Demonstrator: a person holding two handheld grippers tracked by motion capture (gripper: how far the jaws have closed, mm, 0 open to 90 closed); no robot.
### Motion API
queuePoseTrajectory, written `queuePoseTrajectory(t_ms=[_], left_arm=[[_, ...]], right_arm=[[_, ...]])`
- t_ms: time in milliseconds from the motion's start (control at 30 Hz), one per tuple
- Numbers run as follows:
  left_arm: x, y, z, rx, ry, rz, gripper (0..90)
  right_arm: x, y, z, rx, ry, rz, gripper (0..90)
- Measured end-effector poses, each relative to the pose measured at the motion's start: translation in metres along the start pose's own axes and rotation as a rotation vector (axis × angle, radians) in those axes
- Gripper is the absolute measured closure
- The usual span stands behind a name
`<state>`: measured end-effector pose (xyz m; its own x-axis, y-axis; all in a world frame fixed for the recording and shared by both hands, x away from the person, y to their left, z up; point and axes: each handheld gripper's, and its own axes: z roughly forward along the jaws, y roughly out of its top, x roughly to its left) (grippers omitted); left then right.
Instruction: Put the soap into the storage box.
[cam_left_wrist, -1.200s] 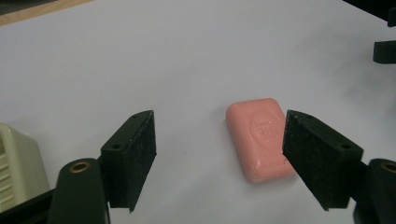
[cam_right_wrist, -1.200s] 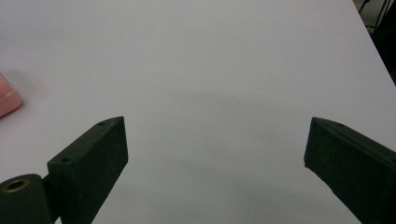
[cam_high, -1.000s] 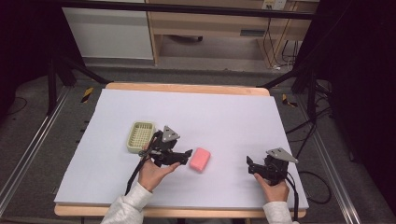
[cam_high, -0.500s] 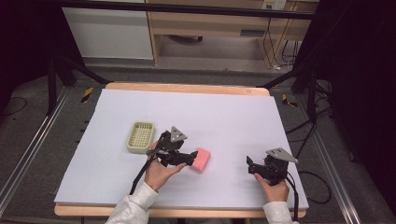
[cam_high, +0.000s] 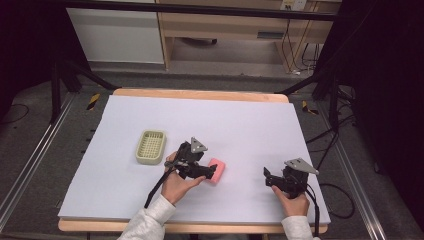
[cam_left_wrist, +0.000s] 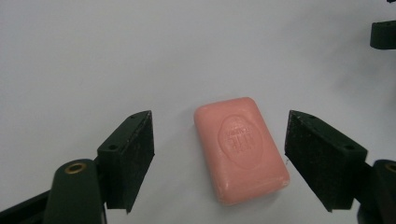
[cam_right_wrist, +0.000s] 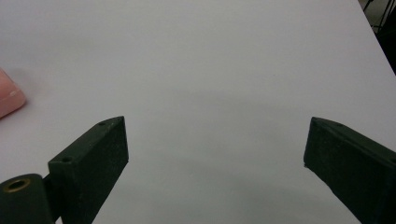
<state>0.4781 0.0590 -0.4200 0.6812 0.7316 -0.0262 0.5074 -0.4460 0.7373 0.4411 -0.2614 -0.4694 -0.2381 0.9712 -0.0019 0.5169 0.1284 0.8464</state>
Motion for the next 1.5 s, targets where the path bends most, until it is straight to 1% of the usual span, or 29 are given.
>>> queuePoseTrajectory(t_ms=[167, 433, 467, 533, 900, 1067, 1167, 1300, 1367, 1400, 1500], left_arm=[[-0.004, 0.0, 0.007, 0.017, 0.002, 0.009, 23.7], [-0.007, 0.0, 0.013, 0.03, -0.001, 0.004, 23.7], [-0.007, 0.0, 0.014, 0.034, 0.001, 0.012, 23.8], [-0.008, -0.001, 0.015, 0.038, -0.001, 0.012, 23.7], [-0.012, -0.001, 0.026, 0.056, -0.008, 0.004, 23.2], [-0.013, -0.001, 0.03, 0.07, -0.008, 0.009, 23.2], [-0.014, -0.002, 0.034, 0.079, -0.001, 0.011, 23.2], [-0.016, -0.003, 0.038, 0.093, -0.004, 0.014, 23.2], [-0.016, -0.003, 0.039, 0.094, -0.004, 0.01, 23.2], [-0.016, -0.004, 0.041, 0.104, -0.005, 0.013, 23.1], [-0.017, -0.005, 0.044, 0.112, -0.01, 0.012, 22.9]], right_arm=[[0.0, 0.0, 0.0, 0.002, 0.002, -0.001, 6.9], [0.001, 0.0, 0.0, 0.004, 0.005, -0.001, 6.9], [0.001, 0.0, 0.0, 0.005, 0.005, 0.0, 6.9], [0.001, 0.0, 0.0, 0.005, 0.004, 0.0, 6.9], [0.001, 0.0, 0.0, 0.006, 0.005, 0.001, 7.0], [0.001, 0.0, 0.0, 0.006, 0.006, 0.002, 7.0], [0.001, 0.0, 0.0, 0.005, 0.005, 0.001, 7.0], [0.001, 0.0, 0.001, 0.008, 0.004, -0.006, 7.0], [0.001, 0.0, 0.001, 0.008, 0.004, -0.005, 7.0], [0.001, 0.0, 0.001, 0.008, 0.003, -0.005, 7.1], [0.001, 0.0, 0.001, 0.008, 0.005, -0.002, 7.1]])
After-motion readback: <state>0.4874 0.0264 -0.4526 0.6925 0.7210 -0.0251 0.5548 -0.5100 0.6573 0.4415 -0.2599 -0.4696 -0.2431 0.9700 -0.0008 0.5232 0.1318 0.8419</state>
